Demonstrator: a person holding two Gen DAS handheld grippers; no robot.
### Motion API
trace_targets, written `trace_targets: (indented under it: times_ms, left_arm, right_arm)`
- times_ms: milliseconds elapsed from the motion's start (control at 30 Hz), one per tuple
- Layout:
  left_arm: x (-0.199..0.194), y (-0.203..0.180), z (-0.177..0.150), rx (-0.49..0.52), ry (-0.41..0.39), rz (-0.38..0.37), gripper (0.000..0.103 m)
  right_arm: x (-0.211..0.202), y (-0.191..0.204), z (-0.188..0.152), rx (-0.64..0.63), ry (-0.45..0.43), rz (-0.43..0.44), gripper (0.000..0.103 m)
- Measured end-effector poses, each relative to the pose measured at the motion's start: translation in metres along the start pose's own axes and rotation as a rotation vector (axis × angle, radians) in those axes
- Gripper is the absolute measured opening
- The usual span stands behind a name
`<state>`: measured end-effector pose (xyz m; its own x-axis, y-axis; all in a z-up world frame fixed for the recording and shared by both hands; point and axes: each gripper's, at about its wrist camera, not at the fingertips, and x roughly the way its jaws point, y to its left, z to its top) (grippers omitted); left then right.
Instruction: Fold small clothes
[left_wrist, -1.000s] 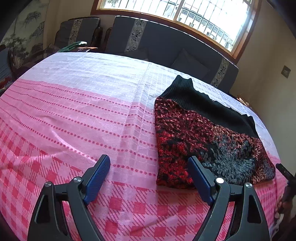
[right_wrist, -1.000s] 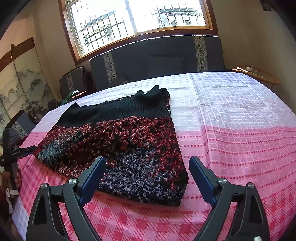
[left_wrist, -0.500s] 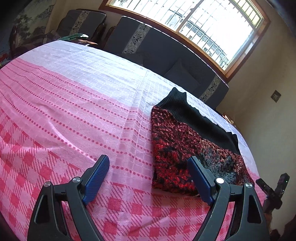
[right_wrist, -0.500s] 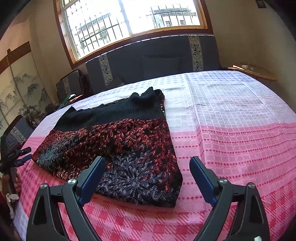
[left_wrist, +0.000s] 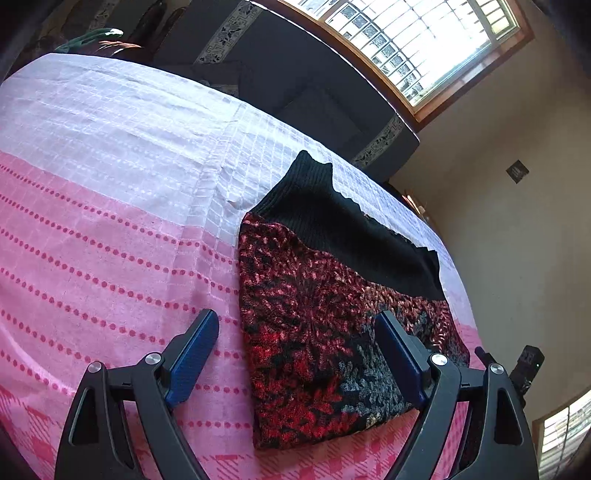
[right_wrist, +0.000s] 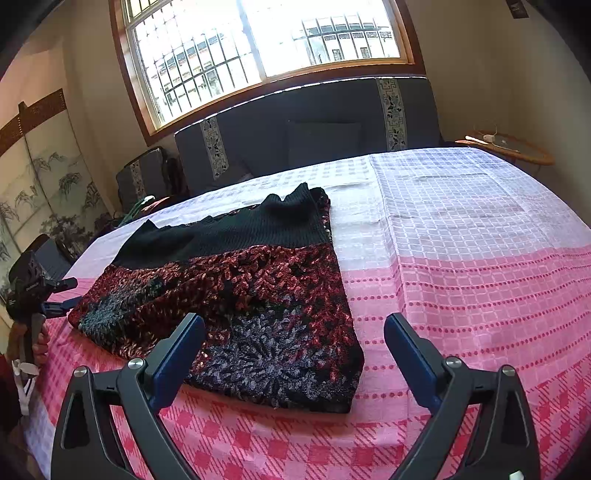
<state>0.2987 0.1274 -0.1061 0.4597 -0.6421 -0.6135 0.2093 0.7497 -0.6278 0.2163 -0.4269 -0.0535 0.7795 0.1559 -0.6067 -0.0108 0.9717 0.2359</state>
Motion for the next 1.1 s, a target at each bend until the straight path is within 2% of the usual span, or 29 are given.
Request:
trace_targets:
  times_ms: [200, 333, 467, 533, 567, 600, 667, 733, 767, 967, 1100]
  left_arm:
    - [0.024, 0.01, 0.034, 0.015, 0.116, -0.147, 0.085]
    - [0.036, 0.012, 0.052, 0.05, 0.192, -0.186, 0.082]
    - [0.045, 0.009, 0.06, 0.05, 0.224, -0.197, 0.077]
    - [0.046, 0.001, 0.058, 0.078, 0.217, -0.141, 0.068]
    - [0.05, -0.002, 0.058, 0.092, 0.214, -0.105, 0.053]
    - [0.054, -0.004, 0.057, 0.098, 0.214, -0.092, 0.045]
    - [0.057, -0.003, 0.057, 0.077, 0.213, -0.105, 0.042]
    - [0.06, -0.002, 0.054, 0.077, 0.219, -0.094, 0.028]
    - [0.06, -0.002, 0.053, 0.081, 0.209, -0.08, 0.025]
    - [0.053, 0.009, 0.056, 0.043, 0.247, -0.094, 0.028]
    - [0.045, 0.017, 0.054, 0.028, 0.319, -0.166, 0.038]
  right_arm:
    - [-0.001, 0.0, 0.0, 0.0, -0.001, -0.007, 0.098]
    - [0.0, 0.001, 0.0, -0.002, 0.001, -0.011, 0.099]
    - [0.002, 0.003, 0.001, -0.003, 0.003, -0.019, 0.099]
    - [0.002, 0.003, 0.001, -0.003, 0.002, -0.026, 0.1]
    - [0.002, 0.003, 0.0, -0.003, 0.002, -0.027, 0.1]
    - [0.002, 0.003, 0.001, -0.003, 0.002, -0.027, 0.1]
    - [0.002, 0.003, 0.0, -0.003, 0.004, -0.027, 0.1]
    - [0.002, 0.004, 0.0, -0.005, 0.005, -0.025, 0.1]
    - [0.002, 0.004, 0.0, -0.006, 0.004, -0.023, 0.1]
    - [0.0, 0.002, 0.0, -0.001, -0.004, -0.014, 0.101]
    - [-0.001, 0.001, 0.0, 0.003, -0.011, -0.01, 0.101]
